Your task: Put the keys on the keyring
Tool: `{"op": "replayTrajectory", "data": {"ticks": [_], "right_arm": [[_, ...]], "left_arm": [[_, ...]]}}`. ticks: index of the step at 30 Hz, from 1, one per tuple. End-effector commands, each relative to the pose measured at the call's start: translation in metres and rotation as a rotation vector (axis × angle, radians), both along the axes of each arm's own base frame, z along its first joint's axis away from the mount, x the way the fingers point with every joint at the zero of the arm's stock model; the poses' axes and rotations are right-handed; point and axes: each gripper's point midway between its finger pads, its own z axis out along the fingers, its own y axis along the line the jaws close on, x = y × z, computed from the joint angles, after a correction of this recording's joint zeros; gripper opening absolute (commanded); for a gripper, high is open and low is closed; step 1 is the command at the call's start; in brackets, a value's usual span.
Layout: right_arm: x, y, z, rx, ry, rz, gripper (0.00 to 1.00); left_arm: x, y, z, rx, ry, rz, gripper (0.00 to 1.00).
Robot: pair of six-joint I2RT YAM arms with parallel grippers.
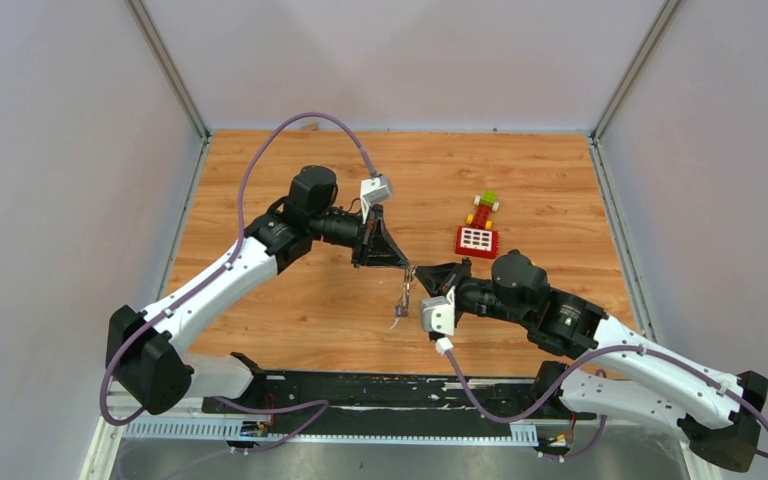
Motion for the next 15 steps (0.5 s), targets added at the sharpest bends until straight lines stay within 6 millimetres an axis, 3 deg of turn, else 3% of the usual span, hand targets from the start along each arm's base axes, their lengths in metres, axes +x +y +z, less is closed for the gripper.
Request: {"op": "replayTrajectory", "data": {"ticks": [1, 15], "right_arm": [[-0.003, 0.0034, 0.016, 0.057, -0.018, 0.014, 0.0], [0.002, 0.0055, 0.0109, 0.037, -0.013, -0.005, 0.0]], "left_arm": [[0.0021, -0.0041, 0.0249, -0.052, -0.057, -0.011, 0.0], [-0.0041, -0.0028, 0.0292, -0.073, -0.058, -0.029, 0.0]]}}
